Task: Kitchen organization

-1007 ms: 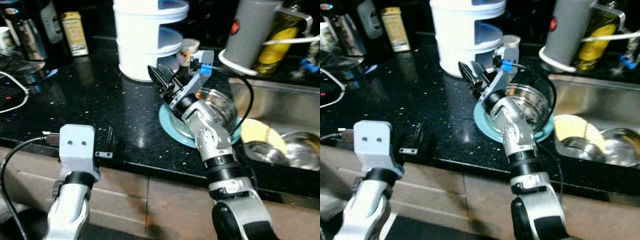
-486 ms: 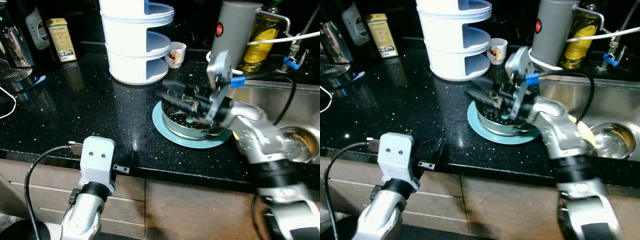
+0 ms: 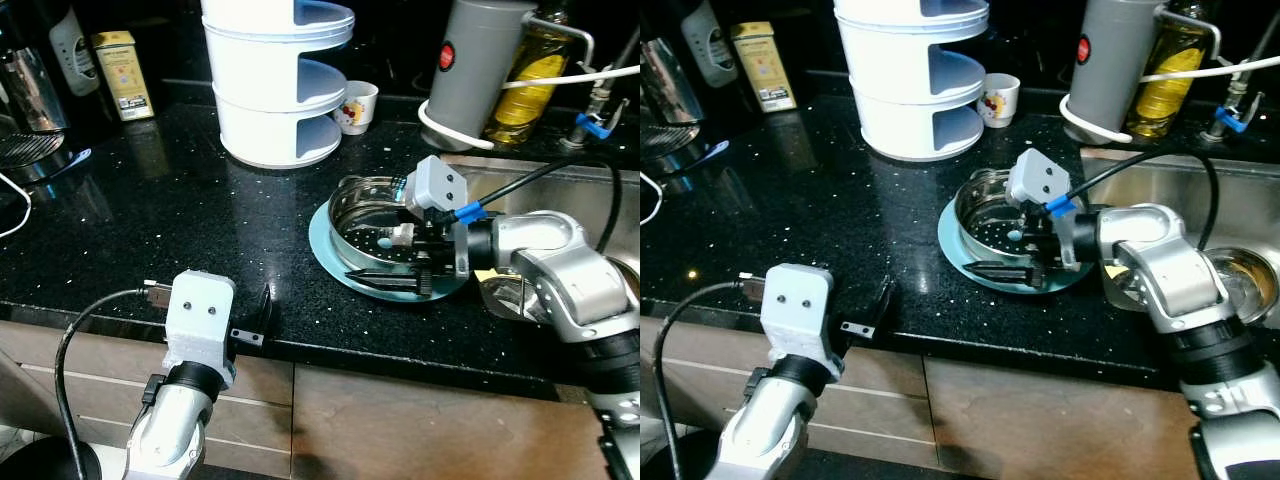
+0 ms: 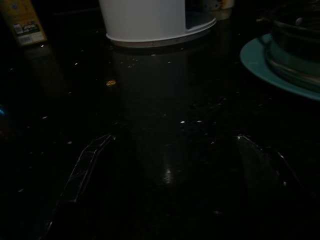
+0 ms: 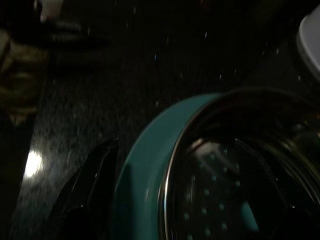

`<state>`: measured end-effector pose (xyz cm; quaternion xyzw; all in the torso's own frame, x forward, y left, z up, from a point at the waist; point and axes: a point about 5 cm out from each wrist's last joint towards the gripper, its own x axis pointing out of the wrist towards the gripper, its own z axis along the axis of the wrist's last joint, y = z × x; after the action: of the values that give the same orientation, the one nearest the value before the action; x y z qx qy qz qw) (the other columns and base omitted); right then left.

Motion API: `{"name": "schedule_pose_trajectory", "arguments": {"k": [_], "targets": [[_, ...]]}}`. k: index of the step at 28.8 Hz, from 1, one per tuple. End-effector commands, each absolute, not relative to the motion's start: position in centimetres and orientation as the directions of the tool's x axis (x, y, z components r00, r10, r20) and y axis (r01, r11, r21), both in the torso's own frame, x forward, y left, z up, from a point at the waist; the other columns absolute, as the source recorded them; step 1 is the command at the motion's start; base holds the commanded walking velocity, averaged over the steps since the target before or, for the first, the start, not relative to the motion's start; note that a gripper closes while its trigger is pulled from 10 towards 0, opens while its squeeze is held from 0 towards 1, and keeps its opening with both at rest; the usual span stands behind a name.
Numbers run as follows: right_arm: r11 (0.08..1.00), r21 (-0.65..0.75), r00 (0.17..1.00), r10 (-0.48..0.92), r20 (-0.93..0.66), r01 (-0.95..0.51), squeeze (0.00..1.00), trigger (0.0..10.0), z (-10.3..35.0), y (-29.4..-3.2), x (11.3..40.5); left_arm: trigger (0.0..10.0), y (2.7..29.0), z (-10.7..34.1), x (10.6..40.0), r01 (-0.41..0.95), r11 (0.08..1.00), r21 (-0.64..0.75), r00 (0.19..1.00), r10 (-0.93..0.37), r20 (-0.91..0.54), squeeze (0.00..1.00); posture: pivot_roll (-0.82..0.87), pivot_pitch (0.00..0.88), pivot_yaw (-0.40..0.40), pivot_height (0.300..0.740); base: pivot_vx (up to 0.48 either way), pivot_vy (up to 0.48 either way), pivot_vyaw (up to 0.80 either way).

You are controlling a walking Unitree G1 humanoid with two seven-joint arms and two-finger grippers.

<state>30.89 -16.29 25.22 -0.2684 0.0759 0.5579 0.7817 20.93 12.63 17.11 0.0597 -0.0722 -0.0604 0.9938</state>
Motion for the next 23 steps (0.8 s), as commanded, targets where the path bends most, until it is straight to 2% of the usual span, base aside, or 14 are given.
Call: {"name": "schedule_pose_trajectory", "arguments": {"k": [1, 4, 5, 6, 7, 8, 23], "targets": [[0.203, -0.334, 0.35, 0.808, -0.475, -0.921, 0.0, 10.0, 25.0, -16.1, 30.5, 10.0, 12.6, 16.8, 21.0, 0.118, 0.983, 0.139, 0.982, -0.136, 0.128, 0.0, 0.11, 0.0, -0.042, 0.74, 0.0, 0.0, 0.0], [0.175, -0.318, 0.329, 0.777, -0.537, -0.932, 0.0, 9.9, 24.9, -16.6, 29.9, 10.0, 12.6, 16.8, 21.0, 0.118, 0.983, 0.138, 0.982, -0.137, 0.13, 0.0, 0.1, 0.0, -0.043, 0.74, 0.0, 0.0, 0.0], [0.169, -0.313, 0.324, 0.769, -0.551, -0.935, 0.0, 8.5, 24.9, -16.7, 29.8, 10.0, 12.6, 16.8, 21.0, 0.118, 0.983, 0.138, 0.982, -0.137, 0.13, 0.0, 0.1, 0.0, -0.043, 0.74, 0.0, 0.0, 0.0], [0.169, -0.313, 0.324, 0.769, -0.551, -0.935, 0.0, 8.5, 24.9, -16.7, 29.8, 10.0, 12.6, 16.8, 21.0, 0.118, 0.983, 0.138, 0.982, -0.137, 0.13, 0.0, 0.1, 0.0, -0.043, 0.74, 0.0, 0.0, 0.0], [0.163, -0.31, 0.319, 0.764, -0.562, -0.937, 0.0, 3.6, 25.0, -16.8, 29.6, 10.0, 12.6, 16.8, 21.0, 0.118, 0.983, 0.138, 0.982, -0.136, 0.131, 0.0, 0.1, 0.0, -0.043, 0.74, 0.0, 0.0, 0.0], [0.159, -0.311, 0.318, 0.757, -0.57, -0.937, 0.0, 0.0, 25.1, -16.9, 29.5, 10.0, 12.6, 16.8, 21.0, 0.117, 0.984, 0.138, 0.982, -0.136, 0.132, 0.0, 0.1, 0.0, -0.043, 0.74, 0.0, 0.0, 0.0], [0.136, -0.306, 0.304, 0.731, -0.611, -0.942, 0.0, 0.0, 25.6, -17.6, 28.8, 10.0, 12.4, 16.7, 21.2, 0.121, 0.983, 0.135, 0.981, -0.139, 0.134, 0.0, 0.09, 0.0, -0.051, 0.74, 0.0, 0.0, 0.0]]}}
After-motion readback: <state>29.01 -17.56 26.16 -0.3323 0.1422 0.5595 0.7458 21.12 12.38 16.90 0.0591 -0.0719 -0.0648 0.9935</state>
